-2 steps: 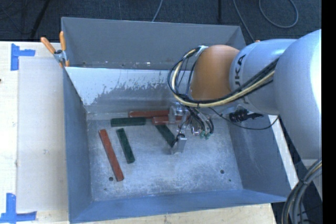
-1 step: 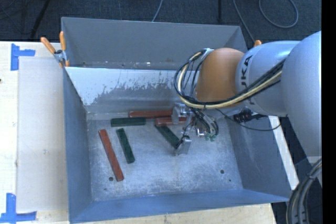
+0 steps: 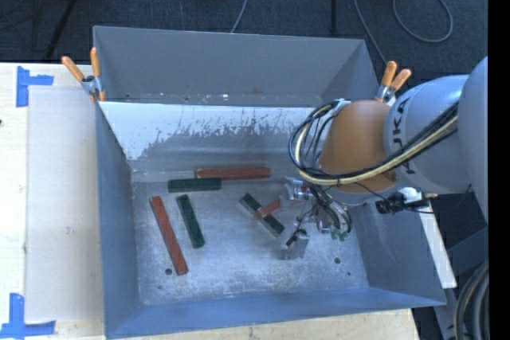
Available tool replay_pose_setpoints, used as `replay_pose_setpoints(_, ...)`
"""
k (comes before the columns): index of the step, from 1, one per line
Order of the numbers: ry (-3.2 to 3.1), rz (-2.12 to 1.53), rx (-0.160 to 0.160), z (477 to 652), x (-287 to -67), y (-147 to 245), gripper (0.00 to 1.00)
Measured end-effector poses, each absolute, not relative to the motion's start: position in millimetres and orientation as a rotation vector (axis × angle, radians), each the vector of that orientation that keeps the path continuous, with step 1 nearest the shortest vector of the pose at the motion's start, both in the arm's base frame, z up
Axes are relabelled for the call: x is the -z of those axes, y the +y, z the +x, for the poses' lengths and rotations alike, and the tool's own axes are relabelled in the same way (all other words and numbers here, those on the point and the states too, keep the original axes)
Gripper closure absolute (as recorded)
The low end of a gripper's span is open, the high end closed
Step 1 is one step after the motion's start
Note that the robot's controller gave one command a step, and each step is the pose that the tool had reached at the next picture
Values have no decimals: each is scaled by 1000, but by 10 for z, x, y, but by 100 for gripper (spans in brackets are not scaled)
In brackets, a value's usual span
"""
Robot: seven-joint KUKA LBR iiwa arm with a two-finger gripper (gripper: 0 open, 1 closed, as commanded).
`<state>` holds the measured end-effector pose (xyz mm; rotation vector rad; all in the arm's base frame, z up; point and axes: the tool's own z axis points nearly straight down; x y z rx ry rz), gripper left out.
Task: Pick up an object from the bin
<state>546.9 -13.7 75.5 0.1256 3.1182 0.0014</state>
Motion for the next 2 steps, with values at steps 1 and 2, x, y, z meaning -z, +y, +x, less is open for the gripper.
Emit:
replay_pose_setpoints(1,3119,119,2,5481,-752,-139,100)
replay_pose_setpoints(2,3134,74,-1,4782,-723,-28,100)
